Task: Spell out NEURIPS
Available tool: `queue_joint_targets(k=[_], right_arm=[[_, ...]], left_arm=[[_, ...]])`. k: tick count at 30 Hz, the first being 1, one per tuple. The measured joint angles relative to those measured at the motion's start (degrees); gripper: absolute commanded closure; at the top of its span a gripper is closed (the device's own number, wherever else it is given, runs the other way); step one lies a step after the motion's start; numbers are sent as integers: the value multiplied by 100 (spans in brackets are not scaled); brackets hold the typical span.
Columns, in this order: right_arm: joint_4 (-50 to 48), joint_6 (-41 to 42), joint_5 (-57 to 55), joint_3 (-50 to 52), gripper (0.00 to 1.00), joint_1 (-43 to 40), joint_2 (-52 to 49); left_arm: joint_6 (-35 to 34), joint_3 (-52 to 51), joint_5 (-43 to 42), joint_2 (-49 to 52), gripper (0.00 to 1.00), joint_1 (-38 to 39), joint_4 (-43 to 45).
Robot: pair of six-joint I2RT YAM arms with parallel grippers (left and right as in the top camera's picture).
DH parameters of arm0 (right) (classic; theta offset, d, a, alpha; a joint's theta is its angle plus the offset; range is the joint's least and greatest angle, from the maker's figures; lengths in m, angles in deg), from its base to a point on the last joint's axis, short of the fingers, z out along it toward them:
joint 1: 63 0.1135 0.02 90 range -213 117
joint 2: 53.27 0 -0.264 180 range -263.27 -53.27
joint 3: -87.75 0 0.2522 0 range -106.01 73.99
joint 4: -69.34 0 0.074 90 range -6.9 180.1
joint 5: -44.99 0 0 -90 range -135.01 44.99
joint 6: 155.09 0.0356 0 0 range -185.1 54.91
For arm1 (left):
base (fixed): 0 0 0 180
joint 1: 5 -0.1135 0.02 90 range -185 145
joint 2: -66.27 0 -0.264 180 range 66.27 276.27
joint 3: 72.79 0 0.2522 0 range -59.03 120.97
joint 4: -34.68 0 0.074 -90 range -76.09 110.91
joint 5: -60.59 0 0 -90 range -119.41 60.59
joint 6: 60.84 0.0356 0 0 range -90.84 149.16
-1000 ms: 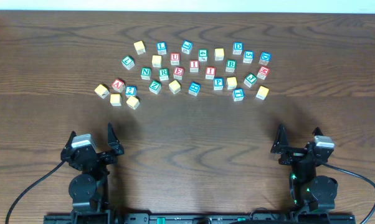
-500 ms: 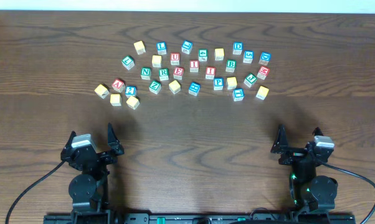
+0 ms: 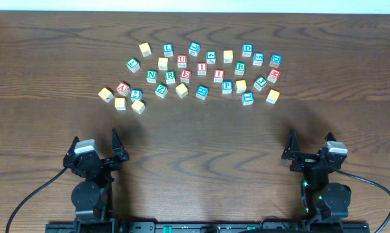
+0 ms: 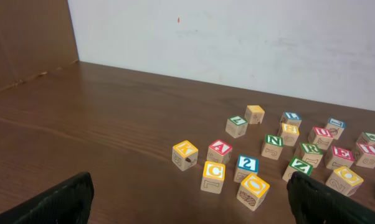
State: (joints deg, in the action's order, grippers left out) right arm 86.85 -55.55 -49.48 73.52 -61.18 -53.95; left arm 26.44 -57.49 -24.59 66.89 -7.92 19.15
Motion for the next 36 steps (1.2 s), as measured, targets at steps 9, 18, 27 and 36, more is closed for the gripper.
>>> queue_joint_targets(k=[9,18,27,36], right_arm=[[0,0,2,0,1,0,0],[0,0,2,0,1,0,0],[0,0,2,0,1,0,0],[2,0,2,0,1,0,0]], left_arm=[[0,-2,0,0,2,0,-2],[0,-2,0,0,2,0,0],[-181,0,-437,13,2,0,11],[-487,1204,-879,1679,2,0,-505]])
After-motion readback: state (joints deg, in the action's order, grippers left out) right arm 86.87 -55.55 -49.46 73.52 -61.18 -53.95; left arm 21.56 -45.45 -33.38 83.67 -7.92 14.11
